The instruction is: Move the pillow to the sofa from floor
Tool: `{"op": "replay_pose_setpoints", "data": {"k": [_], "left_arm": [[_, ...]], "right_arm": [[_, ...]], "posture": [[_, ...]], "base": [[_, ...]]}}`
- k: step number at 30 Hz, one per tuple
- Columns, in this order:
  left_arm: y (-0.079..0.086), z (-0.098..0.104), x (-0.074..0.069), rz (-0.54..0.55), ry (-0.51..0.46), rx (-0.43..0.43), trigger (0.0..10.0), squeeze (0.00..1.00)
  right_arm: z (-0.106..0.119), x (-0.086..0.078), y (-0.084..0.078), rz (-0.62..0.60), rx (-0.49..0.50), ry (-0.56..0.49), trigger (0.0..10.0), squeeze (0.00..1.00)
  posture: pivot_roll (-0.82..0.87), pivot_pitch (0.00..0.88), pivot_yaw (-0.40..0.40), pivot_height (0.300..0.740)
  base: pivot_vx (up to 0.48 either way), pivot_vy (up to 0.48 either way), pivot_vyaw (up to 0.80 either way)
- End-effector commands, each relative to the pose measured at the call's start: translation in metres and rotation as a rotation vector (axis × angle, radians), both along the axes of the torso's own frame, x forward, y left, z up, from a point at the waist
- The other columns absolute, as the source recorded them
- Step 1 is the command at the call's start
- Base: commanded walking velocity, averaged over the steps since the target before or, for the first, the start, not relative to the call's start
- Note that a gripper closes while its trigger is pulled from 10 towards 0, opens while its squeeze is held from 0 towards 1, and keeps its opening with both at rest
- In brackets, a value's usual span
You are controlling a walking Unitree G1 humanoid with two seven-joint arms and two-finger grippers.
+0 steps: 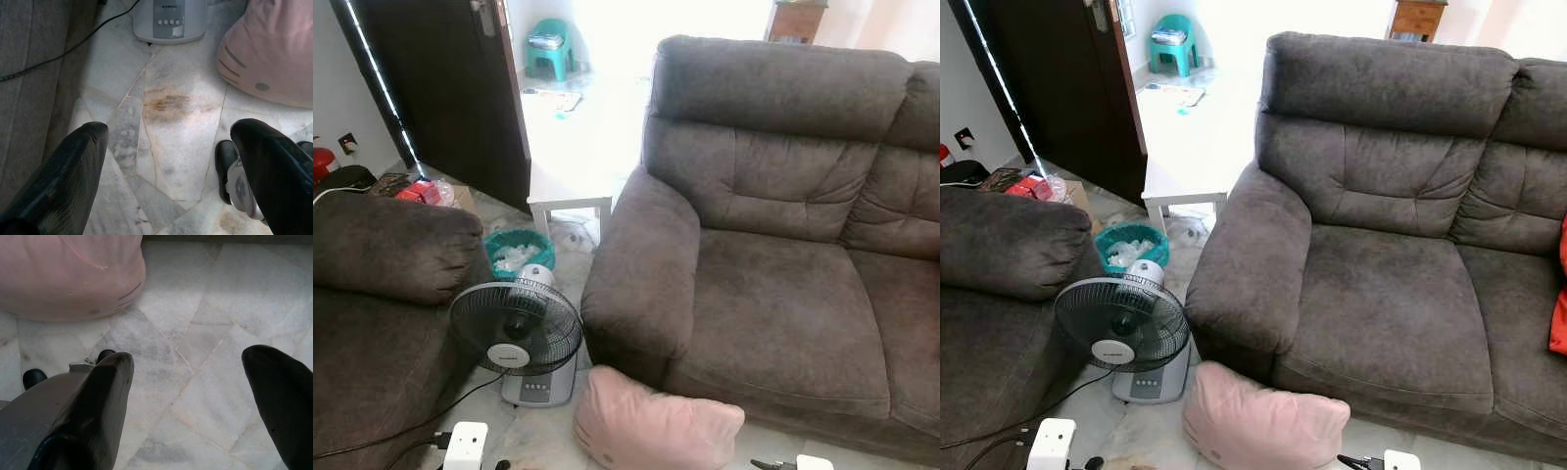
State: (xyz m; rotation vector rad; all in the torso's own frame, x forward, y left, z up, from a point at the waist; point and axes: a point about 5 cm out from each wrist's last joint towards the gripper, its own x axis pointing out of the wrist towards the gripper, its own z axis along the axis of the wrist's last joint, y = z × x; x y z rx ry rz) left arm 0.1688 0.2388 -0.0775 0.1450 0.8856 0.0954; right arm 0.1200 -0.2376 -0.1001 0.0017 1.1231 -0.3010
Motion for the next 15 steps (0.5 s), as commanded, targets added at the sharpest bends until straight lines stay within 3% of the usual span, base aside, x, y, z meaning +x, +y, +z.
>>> {"op": "replay_pose_setpoints", "data": {"k": [1,6,11,15], "left_arm": [[-0.0004,-0.0036,-0.007,0.003,0.03,0.006,10.0,0.0],[-0.0003,-0.0058,-0.0122,0.013,0.043,0.007,10.0,0.0],[-0.0012,-0.0064,-0.0133,0.016,0.041,0.005,10.0,0.0],[-0.0013,-0.0059,-0.0129,0.016,0.03,0.003,10.0,0.0]], "right_arm": [[0.0017,0.0025,-0.0034,0.01,-0.009,-0.007,10.0,0.0],[0.0019,0.0021,-0.0048,0.016,-0.015,-0.002,10.0,0.0],[0.0021,0.0025,-0.0048,0.017,-0.009,-0.007,10.0,0.0],[0.0021,0.0027,-0.0047,0.016,-0.007,-0.01,10.0,0.0]], "posture": [[0.17,0.0,-0.04,0.74],[0.17,0.0,-0.044,0.74],[0.17,0.0,-0.046,0.74],[0.17,0.0,-0.047,0.74]], "base": [[0.247,0.0,0.0],[0.266,0.0,0.0],[0.266,0.0,-0.72],[0.277,0.0,0.0]]}}
